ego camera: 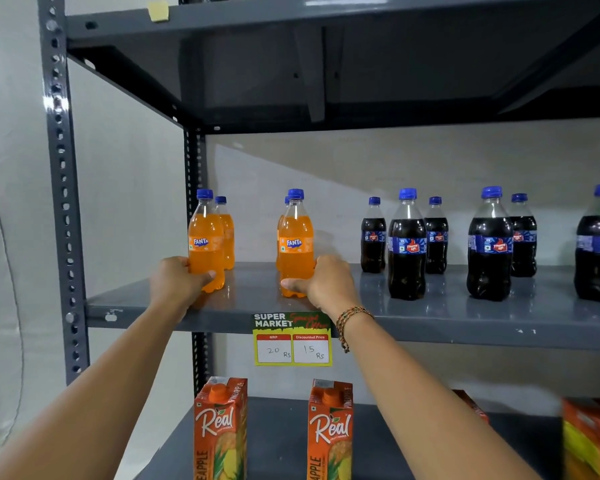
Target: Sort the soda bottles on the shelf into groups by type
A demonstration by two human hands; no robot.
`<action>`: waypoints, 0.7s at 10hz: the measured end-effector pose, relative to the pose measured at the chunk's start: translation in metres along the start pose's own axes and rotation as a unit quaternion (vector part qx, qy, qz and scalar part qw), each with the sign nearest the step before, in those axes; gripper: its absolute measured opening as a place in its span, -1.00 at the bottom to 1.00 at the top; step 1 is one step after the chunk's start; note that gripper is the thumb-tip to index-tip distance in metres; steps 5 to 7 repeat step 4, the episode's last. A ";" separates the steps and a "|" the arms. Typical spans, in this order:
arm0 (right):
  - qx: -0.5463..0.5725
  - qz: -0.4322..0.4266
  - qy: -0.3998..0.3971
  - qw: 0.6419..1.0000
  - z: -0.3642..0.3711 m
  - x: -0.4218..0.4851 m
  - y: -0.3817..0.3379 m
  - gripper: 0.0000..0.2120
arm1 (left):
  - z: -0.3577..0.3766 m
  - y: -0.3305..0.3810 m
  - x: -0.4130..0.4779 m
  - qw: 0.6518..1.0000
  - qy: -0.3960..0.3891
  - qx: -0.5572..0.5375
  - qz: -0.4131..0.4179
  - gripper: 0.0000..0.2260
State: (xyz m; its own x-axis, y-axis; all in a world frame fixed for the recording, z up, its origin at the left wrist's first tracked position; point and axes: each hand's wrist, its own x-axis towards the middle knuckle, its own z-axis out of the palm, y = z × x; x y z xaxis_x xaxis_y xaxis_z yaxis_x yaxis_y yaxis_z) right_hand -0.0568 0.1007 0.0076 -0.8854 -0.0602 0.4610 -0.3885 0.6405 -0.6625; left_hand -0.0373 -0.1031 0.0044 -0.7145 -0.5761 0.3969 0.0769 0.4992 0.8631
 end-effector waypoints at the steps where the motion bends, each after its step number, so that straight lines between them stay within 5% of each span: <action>1: 0.002 0.000 0.001 1.000 0.001 0.000 0.000 -0.50 | 0.000 0.000 0.001 1.000 0.003 0.005 -0.002 -0.52; 3: 0.040 -0.002 -0.014 0.999 -0.004 -0.005 0.000 -0.67 | 0.002 0.002 -0.002 1.000 0.003 0.011 -0.001 -0.53; 7: 0.092 -0.016 0.029 0.995 -0.012 -0.015 0.000 -0.64 | 0.001 0.007 -0.012 1.000 0.020 0.007 -0.011 -0.42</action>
